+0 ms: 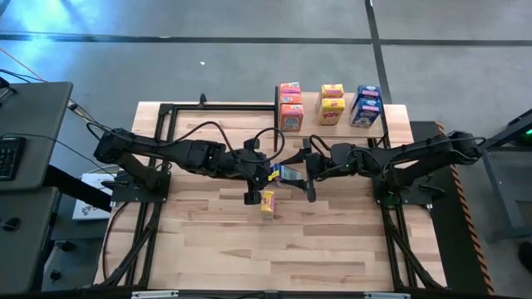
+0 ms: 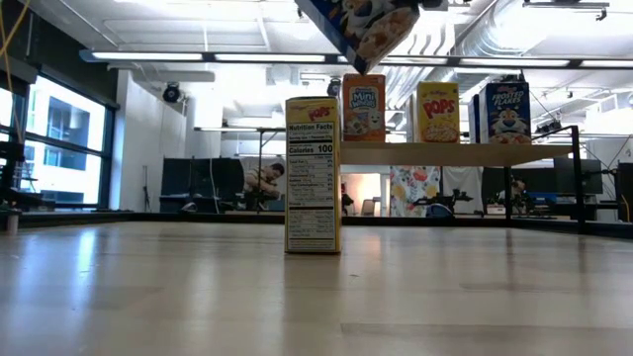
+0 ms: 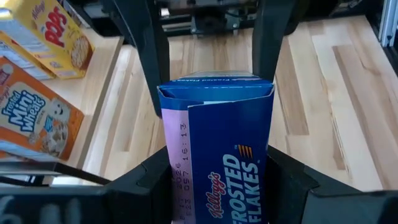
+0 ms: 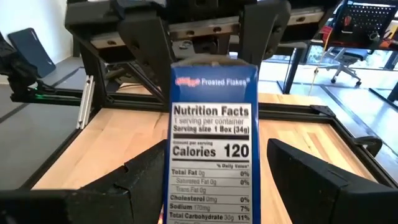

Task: Stack cereal on shelf
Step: Put the blue cereal box on the shelf aligned with the blue cereal boxes

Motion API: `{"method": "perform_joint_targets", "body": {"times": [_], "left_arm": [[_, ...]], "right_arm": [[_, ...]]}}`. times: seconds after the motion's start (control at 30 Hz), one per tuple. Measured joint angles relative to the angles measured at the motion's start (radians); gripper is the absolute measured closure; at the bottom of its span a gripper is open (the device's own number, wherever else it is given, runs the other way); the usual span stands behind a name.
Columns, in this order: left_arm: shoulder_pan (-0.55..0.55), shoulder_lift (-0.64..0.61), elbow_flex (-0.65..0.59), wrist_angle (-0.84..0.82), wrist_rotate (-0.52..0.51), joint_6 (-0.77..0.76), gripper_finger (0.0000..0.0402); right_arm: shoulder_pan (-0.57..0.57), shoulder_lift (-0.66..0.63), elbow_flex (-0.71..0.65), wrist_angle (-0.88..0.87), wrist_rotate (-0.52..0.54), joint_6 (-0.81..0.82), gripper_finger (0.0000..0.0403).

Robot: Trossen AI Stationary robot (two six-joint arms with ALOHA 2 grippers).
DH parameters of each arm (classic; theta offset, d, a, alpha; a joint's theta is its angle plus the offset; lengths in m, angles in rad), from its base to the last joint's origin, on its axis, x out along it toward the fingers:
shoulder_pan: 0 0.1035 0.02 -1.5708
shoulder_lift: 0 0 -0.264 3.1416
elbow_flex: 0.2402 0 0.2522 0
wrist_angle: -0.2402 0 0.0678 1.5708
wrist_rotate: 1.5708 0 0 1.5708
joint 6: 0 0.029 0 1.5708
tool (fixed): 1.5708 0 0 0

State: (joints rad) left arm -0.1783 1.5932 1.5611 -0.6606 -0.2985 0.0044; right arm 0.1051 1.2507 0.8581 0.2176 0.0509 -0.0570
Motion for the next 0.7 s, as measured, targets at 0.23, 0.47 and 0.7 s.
{"method": "perform_joint_targets", "body": {"times": [0.23,0.47,0.7], "left_arm": [[0.002,0.0,0.0,0.01,0.0,0.0,0.0227],[0.002,0.0,0.0,0.009,0.0,0.0,0.0227],[0.002,0.0,0.0,0.007,0.001,0.0,0.0227]], "right_arm": [[0.0,0.0,0.0,0.0,-0.006,0.031,0.0158],[0.0,0.0,0.0,-0.012,-0.016,0.054,0.0199],[0.0,0.0,0.0,-0.011,-0.034,0.056,0.0224]]}}
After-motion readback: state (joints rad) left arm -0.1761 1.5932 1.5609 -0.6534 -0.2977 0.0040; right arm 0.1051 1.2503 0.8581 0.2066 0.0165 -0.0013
